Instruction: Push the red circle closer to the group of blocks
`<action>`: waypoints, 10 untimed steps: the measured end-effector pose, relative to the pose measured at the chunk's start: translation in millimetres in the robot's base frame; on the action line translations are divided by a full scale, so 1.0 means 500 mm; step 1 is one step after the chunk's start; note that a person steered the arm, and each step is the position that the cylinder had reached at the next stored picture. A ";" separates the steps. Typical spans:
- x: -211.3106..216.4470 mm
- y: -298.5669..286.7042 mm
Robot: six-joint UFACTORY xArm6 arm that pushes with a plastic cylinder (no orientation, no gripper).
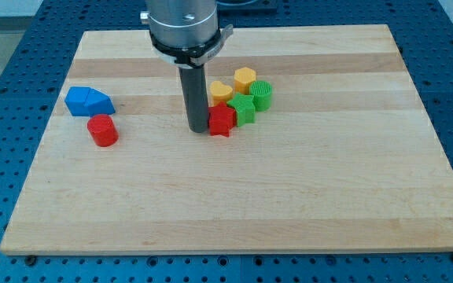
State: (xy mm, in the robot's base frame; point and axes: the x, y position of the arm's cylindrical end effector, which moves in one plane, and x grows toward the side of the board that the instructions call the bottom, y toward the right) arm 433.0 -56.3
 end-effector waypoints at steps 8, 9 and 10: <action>0.109 -0.412; 0.060 -0.422; 0.051 -0.364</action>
State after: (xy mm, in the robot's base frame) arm 458.7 -238.2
